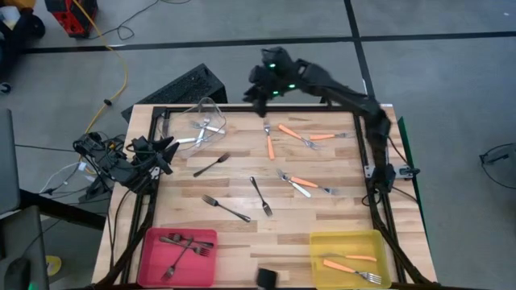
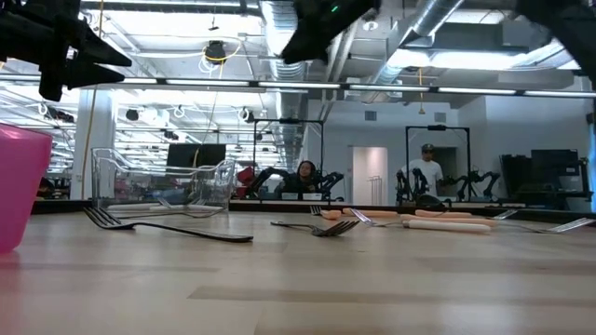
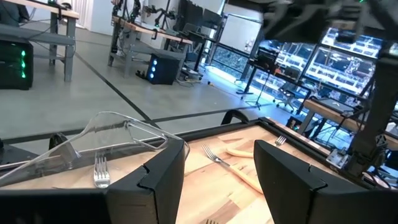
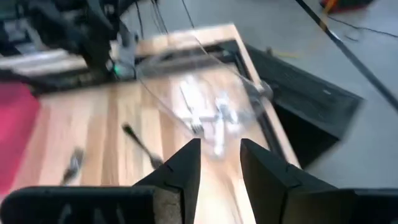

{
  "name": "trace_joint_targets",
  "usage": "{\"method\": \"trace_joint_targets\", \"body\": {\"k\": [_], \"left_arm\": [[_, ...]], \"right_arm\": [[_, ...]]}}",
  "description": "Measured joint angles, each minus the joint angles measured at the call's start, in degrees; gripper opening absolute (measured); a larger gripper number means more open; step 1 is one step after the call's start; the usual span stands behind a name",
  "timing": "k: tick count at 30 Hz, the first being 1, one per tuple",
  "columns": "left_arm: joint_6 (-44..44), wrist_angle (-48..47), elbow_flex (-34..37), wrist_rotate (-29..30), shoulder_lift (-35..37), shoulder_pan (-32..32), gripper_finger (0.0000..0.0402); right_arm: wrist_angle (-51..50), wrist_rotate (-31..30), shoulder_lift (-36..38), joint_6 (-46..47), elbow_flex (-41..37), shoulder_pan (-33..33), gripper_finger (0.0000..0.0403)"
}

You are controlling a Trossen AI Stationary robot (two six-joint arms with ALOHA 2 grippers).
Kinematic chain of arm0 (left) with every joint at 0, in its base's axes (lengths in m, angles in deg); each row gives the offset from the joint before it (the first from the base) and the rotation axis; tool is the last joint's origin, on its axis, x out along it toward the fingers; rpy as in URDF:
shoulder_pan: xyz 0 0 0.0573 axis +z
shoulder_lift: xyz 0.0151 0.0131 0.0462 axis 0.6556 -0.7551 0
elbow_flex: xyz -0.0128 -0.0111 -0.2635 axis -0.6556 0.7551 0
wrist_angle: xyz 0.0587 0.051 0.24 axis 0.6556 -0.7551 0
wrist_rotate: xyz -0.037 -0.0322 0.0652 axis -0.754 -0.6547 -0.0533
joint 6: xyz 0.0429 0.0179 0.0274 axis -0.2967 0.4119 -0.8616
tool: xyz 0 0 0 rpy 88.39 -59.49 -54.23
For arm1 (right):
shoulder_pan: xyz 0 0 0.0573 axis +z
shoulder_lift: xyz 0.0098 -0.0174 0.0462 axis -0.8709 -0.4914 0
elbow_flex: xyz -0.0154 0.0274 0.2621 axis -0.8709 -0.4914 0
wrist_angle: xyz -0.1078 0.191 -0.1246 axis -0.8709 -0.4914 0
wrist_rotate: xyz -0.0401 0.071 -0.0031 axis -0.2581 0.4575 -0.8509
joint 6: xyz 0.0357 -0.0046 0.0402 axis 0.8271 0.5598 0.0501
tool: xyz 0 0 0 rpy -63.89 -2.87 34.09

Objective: Sort silverware by color (type)
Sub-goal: Put the orange fork into the yellow bin

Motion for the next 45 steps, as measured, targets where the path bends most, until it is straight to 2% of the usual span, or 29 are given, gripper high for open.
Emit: {"method": "trace_joint_targets", "body": {"k": [6,9,16,20,24,31,34,37,41,45], "left_arm": [[0.00,0.00,0.00,0.02,0.00,-0.01,0.0178],[0.00,-0.01,0.00,0.04,0.00,-0.01,0.0178],[0.00,-0.01,0.00,0.02,0.00,-0.02,0.0178],[0.00,-0.02,0.00,0.02,0.00,0.00,0.0178],[0.00,-0.02,0.00,0.02,0.00,-0.02,0.0178],[-0.04,-0.02,0.00,-0.68,0.00,-0.02,0.0178],[-0.09,-0.04,0.00,-0.87,0.00,-0.02,0.0178],[-0.15,-0.07,0.00,-0.58,0.00,-0.01,0.0178],[-0.17,-0.24,0.00,-0.41,0.00,-0.02,0.0178],[-0.15,-0.28,0.00,0.88,0.00,-0.02,0.0178]], "right_arm": [[-17.74,-11.48,7.68,-1.71,0.01,-0.22,0.0130],[-26.55,-18.02,9.32,2.66,0.00,-0.55,0.0129],[-43.96,-20.36,8.20,9.14,-1.48,-2.28,0.0129],[-43.06,-20.96,8.96,9.20,-9.26,-1.65,0.0129],[-41.01,-24.57,9.42,10.01,-18.65,-1.48,0.0135],[-35.89,-23.97,9.30,11.01,-37.40,1.87,0.0198],[-34.87,-19.32,10.15,12.33,-44.92,4.77,0.0223],[-32.51,-17.04,13.32,14.88,-52.87,8.78,0.0228],[-28.80,-16.02,21.41,19.73,-63.09,14.29,0.0217],[-13.83,-13.56,31.37,26.16,-72.37,20.62,0.0210]]}}
